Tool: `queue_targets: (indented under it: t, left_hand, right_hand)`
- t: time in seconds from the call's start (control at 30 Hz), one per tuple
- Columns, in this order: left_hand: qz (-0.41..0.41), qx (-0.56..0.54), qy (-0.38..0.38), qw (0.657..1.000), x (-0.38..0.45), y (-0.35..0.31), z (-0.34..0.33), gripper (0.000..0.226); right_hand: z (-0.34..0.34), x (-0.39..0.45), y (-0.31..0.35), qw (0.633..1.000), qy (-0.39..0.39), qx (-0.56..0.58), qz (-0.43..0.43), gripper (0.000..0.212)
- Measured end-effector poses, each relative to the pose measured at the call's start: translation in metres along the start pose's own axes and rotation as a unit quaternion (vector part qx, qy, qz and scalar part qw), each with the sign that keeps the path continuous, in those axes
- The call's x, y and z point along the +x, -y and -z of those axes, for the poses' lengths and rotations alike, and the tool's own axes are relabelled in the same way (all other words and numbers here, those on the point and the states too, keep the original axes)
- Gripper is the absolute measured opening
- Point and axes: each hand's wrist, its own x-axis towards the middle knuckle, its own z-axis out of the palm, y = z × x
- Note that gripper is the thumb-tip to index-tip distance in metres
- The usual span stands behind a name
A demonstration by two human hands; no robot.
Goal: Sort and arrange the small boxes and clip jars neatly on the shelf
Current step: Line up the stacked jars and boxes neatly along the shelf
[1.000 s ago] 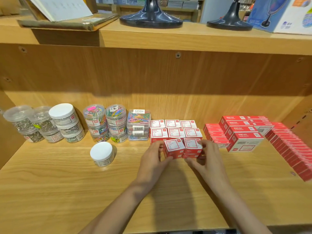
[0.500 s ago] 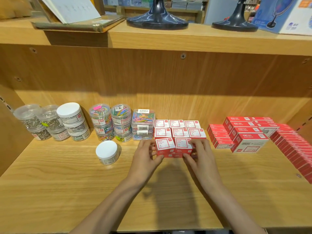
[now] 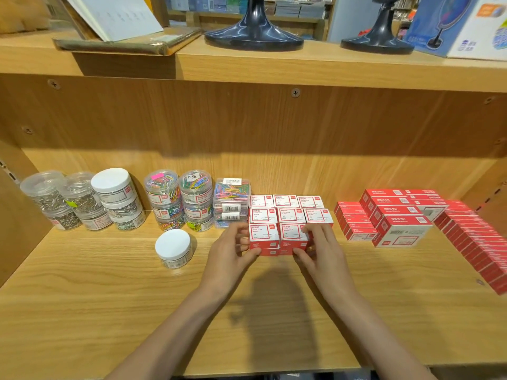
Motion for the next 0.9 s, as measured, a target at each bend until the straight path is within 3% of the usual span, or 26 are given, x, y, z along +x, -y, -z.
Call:
queue_targets:
  t: [0.2, 0.4, 0.5, 0.67, 0.8, 0.9]
  left_hand:
    - [-0.067, 0.126, 0.012, 0.99, -0.004, -0.003, -0.002, 0.052]
    - [-0.049, 0.136, 0.033, 0.989, -0.004, -0.005, -0.003, 0.063]
    - [-0.062, 0.129, 0.014, 0.99, -0.01, -0.007, 0.014, 0.054]
    - [-0.133, 0.242, -0.072, 0.958, -0.023, 0.005, 0.074, 0.039]
    - [-0.116, 0.339, -0.046, 0.932, -0.039, 0.034, 0.114, 0.039]
    - [-0.106, 0.339, -0.047, 0.934, -0.052, 0.053, 0.138, 0.031]
  right_hand:
    - [0.003, -0.003, 0.005, 1.0, -0.009, 0.018, -0.007, 0.037]
    - [0.004, -0.005, 0.006, 1.0, -0.002, -0.016, -0.01, 0.039]
    - [0.013, -0.003, 0.014, 0.999, -0.023, -0.037, -0.008, 0.033]
    - [0.001, 0.009, 0.059, 0.996, -0.03, 0.012, 0.082, 0.027]
    - [-0.047, 0.022, 0.101, 0.99, 0.019, 0.023, 0.136, 0.031]
    - [-0.077, 0.032, 0.126, 0.979, 0.007, 0.008, 0.204, 0.033]
